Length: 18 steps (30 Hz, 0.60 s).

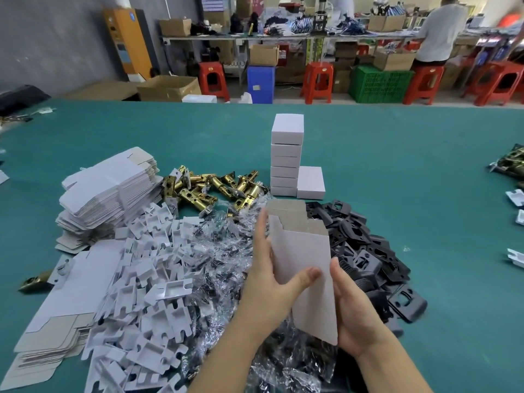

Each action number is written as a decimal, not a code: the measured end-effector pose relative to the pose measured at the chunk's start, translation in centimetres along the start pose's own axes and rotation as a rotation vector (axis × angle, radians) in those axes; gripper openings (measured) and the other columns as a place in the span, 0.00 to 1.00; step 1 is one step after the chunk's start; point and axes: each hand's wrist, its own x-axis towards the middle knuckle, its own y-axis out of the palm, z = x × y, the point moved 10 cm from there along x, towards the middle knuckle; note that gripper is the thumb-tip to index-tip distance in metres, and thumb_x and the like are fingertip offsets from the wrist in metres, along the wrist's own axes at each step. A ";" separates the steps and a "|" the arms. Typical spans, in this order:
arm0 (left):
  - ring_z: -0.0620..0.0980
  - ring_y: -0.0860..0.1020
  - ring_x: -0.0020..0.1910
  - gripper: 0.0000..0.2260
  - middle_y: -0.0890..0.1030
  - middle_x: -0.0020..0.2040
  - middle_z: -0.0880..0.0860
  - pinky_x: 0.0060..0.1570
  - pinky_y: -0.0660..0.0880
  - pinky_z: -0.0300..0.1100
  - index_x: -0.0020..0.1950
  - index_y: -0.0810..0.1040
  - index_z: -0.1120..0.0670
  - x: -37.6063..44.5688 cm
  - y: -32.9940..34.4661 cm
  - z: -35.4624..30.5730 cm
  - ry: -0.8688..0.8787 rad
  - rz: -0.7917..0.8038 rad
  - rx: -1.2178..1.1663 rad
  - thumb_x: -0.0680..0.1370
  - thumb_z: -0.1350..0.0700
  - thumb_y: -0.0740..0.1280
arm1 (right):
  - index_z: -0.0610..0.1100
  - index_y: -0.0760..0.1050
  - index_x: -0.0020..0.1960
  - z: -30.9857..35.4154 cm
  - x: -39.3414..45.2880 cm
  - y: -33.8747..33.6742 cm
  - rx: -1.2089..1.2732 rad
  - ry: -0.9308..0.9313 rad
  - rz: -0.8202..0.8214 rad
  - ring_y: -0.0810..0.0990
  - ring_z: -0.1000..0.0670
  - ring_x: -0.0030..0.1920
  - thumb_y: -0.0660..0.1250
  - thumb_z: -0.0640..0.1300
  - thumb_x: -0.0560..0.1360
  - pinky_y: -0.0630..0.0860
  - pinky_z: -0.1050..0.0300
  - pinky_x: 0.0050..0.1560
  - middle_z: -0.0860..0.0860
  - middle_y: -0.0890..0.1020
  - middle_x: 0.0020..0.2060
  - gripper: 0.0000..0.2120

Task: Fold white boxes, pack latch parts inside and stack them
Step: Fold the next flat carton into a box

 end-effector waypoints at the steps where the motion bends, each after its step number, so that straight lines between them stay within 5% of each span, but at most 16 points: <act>1: 0.33 0.73 0.67 0.48 0.68 0.72 0.29 0.63 0.74 0.43 0.75 0.46 0.21 -0.1 0.3 -0.3 0.019 0.023 0.054 0.66 0.31 0.76 | 0.52 0.85 0.61 0.0 -0.1 -0.1 0.015 0.008 0.000 0.86 0.44 0.55 0.80 0.73 0.55 0.84 0.50 0.52 0.42 0.85 0.60 0.40; 8: 0.23 0.56 0.71 0.32 0.50 0.75 0.25 0.63 0.71 0.36 0.72 0.63 0.23 -0.2 0.6 -1.1 0.093 0.083 0.275 0.69 0.27 0.69 | 0.51 0.86 0.58 0.8 -0.5 -0.1 0.040 0.022 0.039 0.87 0.43 0.50 0.81 0.72 0.53 0.84 0.49 0.46 0.42 0.86 0.56 0.40; 10: 0.29 0.65 0.68 0.30 0.53 0.74 0.27 0.51 0.78 0.30 0.71 0.68 0.26 -0.2 0.1 -1.4 0.093 0.057 0.274 0.69 0.28 0.70 | 0.53 0.86 0.56 1.0 -0.7 0.0 -0.001 0.015 0.054 0.88 0.46 0.47 0.80 0.73 0.54 0.84 0.51 0.45 0.45 0.88 0.52 0.38; 13: 0.45 0.77 0.58 0.29 0.63 0.74 0.38 0.49 0.83 0.41 0.66 0.73 0.33 -0.1 -0.5 -1.1 0.075 0.007 0.245 0.68 0.31 0.74 | 0.52 0.84 0.62 1.0 -0.8 0.2 -0.083 0.013 0.062 0.86 0.47 0.47 0.78 0.73 0.59 0.81 0.53 0.47 0.45 0.87 0.55 0.37; 18: 0.52 0.79 0.51 0.26 0.73 0.61 0.48 0.41 0.81 0.41 0.55 0.73 0.37 -0.1 -0.5 -1.4 0.061 -0.001 0.164 0.65 0.28 0.75 | 0.55 0.80 0.66 1.6 -1.0 0.3 -0.214 -0.046 0.046 0.83 0.44 0.56 0.76 0.71 0.65 0.79 0.49 0.55 0.44 0.84 0.61 0.35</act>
